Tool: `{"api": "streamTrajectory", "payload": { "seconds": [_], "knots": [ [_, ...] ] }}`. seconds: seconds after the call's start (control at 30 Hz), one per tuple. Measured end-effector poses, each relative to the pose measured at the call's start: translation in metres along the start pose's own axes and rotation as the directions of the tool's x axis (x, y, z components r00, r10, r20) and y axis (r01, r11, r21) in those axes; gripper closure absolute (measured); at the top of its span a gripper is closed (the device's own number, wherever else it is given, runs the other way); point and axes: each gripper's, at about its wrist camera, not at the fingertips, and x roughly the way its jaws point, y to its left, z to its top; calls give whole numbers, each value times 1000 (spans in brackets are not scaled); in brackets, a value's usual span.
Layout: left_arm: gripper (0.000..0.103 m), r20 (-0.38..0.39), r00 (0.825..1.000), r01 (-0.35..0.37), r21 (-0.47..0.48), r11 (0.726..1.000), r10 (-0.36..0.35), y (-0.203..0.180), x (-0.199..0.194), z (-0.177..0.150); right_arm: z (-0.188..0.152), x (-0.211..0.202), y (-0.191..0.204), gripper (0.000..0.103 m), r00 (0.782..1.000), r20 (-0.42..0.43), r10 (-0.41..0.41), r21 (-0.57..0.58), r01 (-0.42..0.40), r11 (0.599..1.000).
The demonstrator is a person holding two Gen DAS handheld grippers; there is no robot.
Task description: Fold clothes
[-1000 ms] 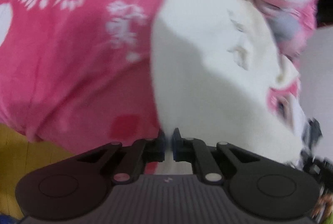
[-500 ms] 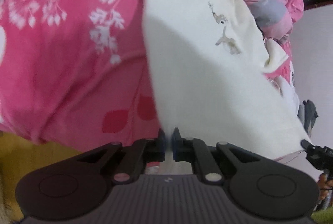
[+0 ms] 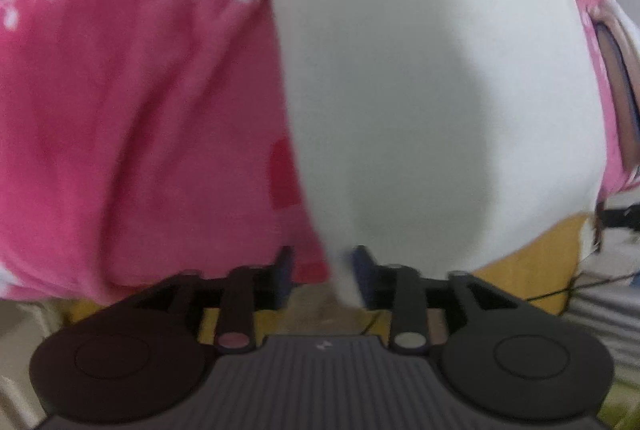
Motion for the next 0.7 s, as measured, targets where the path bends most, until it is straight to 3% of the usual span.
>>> {"api": "streamTrajectory", "payload": {
  "seconds": [0.03,0.1,0.2,0.3,0.4,0.57,0.7],
  "knots": [
    [50,10,1000,-7,6,1000,7,1,-9,-1,-3,-9,-1,61,1000,16,-26,-2,26,1000],
    [48,30,999,-21,18,1000,21,4,-26,-3,-8,-27,-2,61,996,53,-74,-5,74,997],
    [42,104,995,-9,5,1000,9,5,-55,8,-10,-65,13,61,977,193,-92,-31,100,995],
    [38,204,979,7,11,1000,-9,-3,-76,36,2,-95,42,61,937,349,-21,-88,55,995],
    [36,298,954,21,25,999,-28,-17,-74,79,33,-107,80,62,903,422,85,-200,2,980],
    [32,427,904,-1,17,1000,-6,-43,-56,148,142,-111,141,62,865,450,224,-433,-8,901],
    [32,515,854,-61,-34,998,70,-55,-27,209,245,-86,178,61,860,422,287,-585,16,811]
  ]
}}
